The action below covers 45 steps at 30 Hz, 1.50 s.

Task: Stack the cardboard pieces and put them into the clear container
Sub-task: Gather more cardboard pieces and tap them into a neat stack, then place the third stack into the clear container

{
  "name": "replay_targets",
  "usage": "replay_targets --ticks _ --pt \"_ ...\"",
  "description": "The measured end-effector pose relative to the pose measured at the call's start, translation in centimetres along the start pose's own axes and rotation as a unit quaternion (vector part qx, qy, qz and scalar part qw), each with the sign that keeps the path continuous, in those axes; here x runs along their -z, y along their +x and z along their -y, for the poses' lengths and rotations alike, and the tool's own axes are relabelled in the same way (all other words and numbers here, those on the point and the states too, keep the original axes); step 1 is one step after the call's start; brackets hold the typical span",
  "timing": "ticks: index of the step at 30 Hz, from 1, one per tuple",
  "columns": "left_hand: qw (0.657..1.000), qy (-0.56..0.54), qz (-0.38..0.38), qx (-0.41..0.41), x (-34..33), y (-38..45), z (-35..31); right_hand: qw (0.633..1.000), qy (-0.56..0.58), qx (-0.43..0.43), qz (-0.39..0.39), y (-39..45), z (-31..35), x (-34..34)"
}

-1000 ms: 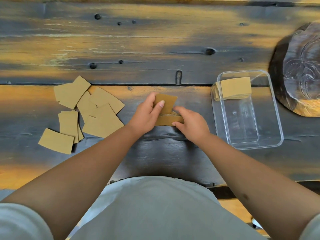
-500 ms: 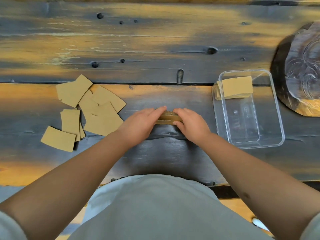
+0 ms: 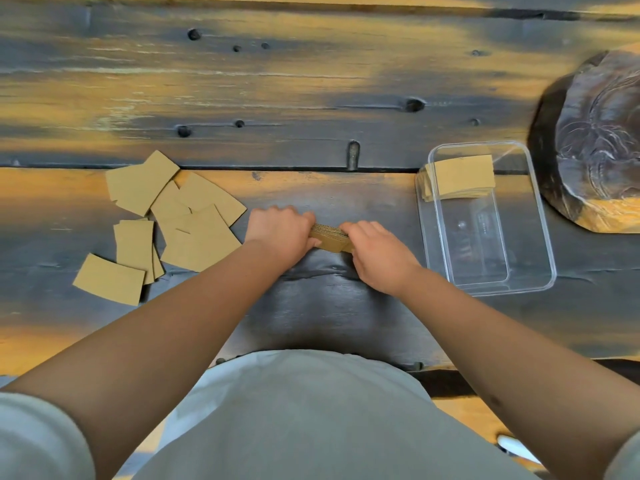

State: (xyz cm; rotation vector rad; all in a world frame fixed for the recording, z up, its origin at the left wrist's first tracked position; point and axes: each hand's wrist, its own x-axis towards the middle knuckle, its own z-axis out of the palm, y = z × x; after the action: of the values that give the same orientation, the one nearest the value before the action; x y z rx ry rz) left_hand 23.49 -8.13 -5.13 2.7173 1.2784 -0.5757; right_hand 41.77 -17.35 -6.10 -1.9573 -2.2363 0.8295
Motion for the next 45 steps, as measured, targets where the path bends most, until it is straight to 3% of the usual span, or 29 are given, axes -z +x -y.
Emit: replay_targets --ticks 2,4,7,13,17,21,29,33,35,39,43,44,45 --pt "1.0 0.003 0.029 0.004 0.2 0.2 0.3 0.992 -0.127 0.013 -0.017 0.1 0.0 0.4" --pt "0.998 -0.025 0.062 0.002 0.2 0.3 0.7 0.989 -0.148 -0.02 -0.007 0.4 0.5 0.8" --pt "0.993 -0.086 0.079 -0.004 0.0 0.6 0.8 0.995 -0.064 -0.078 0.026 1.1 1.1 1.0" --pt "0.989 -0.14 0.043 -0.018 0.0 0.7 -0.4 0.992 0.028 -0.054 0.113 1.2 2.1 0.3" --pt "0.996 -0.089 0.015 -0.01 -0.3 0.2 -0.3 0.981 0.135 -0.099 0.096 1.3 1.7 0.5" --pt "0.995 -0.095 0.002 -0.027 -1.1 -0.5 -0.4 0.994 0.017 -0.081 0.077 1.7 1.6 0.3" --pt "0.988 -0.143 0.034 -0.055 -1.1 -1.1 -0.5 0.993 -0.084 -0.04 0.067 1.8 2.2 -0.6" --pt "0.988 -0.116 0.071 -0.079 -0.3 -0.8 0.0 0.998 -0.018 -0.03 0.058 1.5 1.5 0.1" --pt "0.986 -0.129 0.073 -0.081 0.4 -0.9 0.5 0.996 0.067 -0.063 0.008 0.8 1.1 0.9" --pt "0.945 -0.304 0.069 -0.095 3.1 -1.3 0.6 0.919 0.324 -0.173 -0.144 -2.1 1.1 4.2" --pt "0.87 -0.468 0.097 -0.12 7.0 -0.9 -3.2 0.871 0.403 -0.217 -0.18 -5.7 1.1 6.2" --pt "0.849 -0.5 0.121 -0.123 7.9 -0.7 -4.4 0.828 0.472 -0.226 -0.202 -6.6 1.1 6.4" --pt "0.823 -0.535 0.148 -0.12 8.6 -0.5 -5.6 0.758 0.568 -0.223 -0.232 -7.3 1.3 6.5"
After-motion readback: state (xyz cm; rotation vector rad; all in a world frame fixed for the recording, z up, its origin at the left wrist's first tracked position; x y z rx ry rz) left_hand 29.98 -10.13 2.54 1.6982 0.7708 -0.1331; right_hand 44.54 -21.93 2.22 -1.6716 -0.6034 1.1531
